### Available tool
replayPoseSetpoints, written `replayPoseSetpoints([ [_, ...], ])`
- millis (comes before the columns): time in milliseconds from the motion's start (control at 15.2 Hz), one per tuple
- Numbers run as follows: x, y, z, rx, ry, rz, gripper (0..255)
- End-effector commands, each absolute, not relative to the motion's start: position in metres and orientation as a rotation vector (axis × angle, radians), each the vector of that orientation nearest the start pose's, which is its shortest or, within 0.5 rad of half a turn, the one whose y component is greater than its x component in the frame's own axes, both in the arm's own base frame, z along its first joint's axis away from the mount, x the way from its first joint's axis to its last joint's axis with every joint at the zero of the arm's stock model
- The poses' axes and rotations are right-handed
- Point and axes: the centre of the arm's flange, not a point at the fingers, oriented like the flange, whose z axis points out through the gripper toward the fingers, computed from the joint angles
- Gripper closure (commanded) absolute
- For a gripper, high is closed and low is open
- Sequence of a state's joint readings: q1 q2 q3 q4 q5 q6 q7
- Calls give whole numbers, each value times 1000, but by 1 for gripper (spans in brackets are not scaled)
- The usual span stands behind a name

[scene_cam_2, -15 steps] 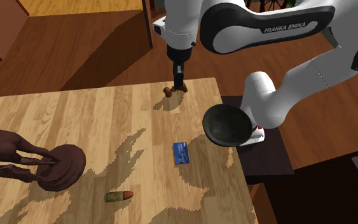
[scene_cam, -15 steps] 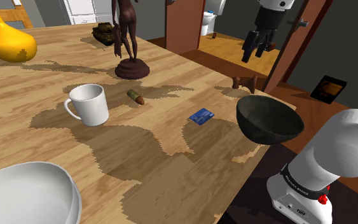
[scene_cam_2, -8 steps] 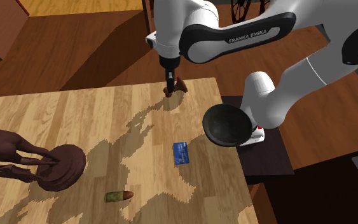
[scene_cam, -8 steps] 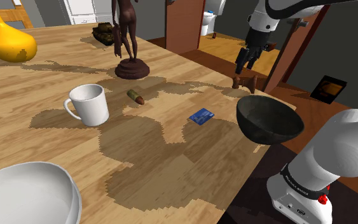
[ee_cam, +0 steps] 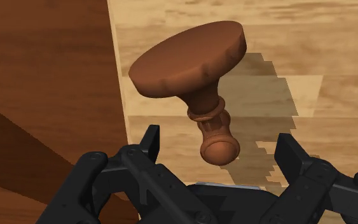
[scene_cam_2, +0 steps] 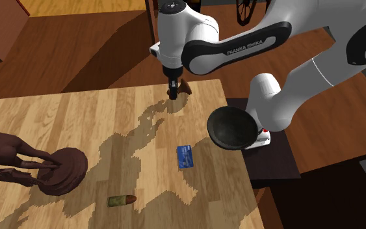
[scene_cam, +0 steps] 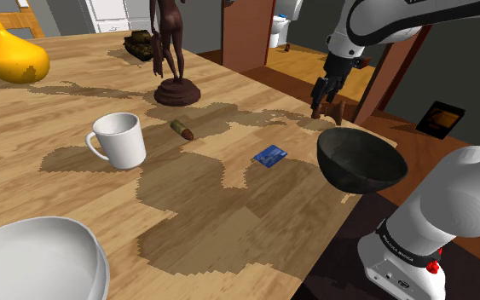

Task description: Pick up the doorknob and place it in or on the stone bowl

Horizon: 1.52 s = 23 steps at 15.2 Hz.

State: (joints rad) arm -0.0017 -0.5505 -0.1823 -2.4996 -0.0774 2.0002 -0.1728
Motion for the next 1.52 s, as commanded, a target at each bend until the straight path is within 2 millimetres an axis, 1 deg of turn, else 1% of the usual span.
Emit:
replayPoseSetpoints([
  [0, 380, -79, 472, -3124, -68, -76, 0],
  [330, 380, -79, 472, -3124, -68, -76, 0],
  [396, 380, -79, 472, -3124, -68, -76, 255],
  [990, 380, -79, 472, -3124, -68, -76, 255],
  [1452, 380, -79, 509, -3124, -68, -76, 255],
])
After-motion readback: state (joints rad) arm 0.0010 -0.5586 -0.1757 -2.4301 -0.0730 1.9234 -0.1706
